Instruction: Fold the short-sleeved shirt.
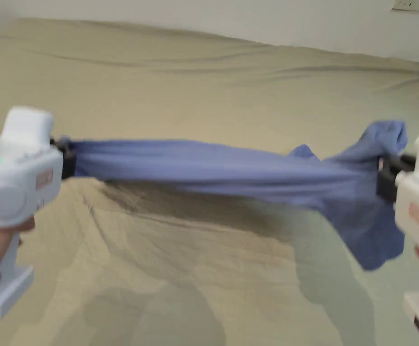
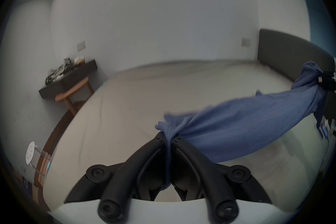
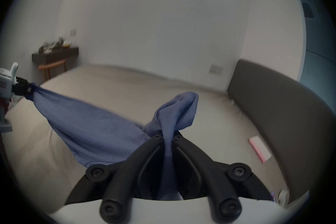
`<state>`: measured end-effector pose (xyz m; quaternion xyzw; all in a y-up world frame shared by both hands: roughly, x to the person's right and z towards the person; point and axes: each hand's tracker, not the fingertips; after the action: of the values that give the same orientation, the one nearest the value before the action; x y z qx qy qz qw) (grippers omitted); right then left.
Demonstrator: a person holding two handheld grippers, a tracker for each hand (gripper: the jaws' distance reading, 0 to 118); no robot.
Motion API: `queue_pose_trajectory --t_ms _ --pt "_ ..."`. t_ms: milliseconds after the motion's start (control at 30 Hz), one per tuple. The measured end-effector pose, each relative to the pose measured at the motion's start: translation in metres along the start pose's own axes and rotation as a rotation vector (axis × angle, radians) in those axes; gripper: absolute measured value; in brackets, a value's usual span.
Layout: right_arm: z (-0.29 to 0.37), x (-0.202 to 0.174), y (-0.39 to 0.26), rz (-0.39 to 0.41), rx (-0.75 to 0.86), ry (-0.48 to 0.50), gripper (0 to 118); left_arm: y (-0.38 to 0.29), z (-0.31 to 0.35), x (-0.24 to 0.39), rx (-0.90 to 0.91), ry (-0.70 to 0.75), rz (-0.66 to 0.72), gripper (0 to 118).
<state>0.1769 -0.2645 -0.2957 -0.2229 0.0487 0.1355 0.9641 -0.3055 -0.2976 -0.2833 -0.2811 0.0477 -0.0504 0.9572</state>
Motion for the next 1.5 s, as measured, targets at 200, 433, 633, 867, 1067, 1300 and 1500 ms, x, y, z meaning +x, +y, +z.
queue_pose_trajectory --t_ms 200,433,633,867,1067,1300,1500 --pt "0.05 -0.018 -0.108 -0.13 -0.269 0.078 2 -0.115 0.049 0.014 -0.214 -0.023 0.003 2" --pt "0.101 -0.027 -0.174 -0.121 -0.412 0.096 2 -0.189 0.095 0.017 -0.362 -0.072 -0.015 2" --pt "0.13 -0.007 -0.195 -0.197 -0.474 0.116 2 -0.206 0.125 0.014 -0.391 -0.081 -0.032 2" --pt "0.15 -0.006 -0.21 -0.218 -0.541 0.123 2 -0.218 0.142 0.021 -0.438 -0.097 -0.091 2" --pt "0.149 -0.004 -0.231 -0.235 -0.589 0.135 2 -0.235 0.139 0.02 -0.503 -0.108 -0.078 2" --pt "0.141 0.006 -0.204 -0.219 -0.544 0.066 111 -0.207 0.151 0.017 -0.399 -0.079 -0.023 112" --pt "0.155 0.009 -0.097 -0.179 -0.205 0.016 114 -0.102 0.183 0.017 0.001 -0.073 0.184 112"
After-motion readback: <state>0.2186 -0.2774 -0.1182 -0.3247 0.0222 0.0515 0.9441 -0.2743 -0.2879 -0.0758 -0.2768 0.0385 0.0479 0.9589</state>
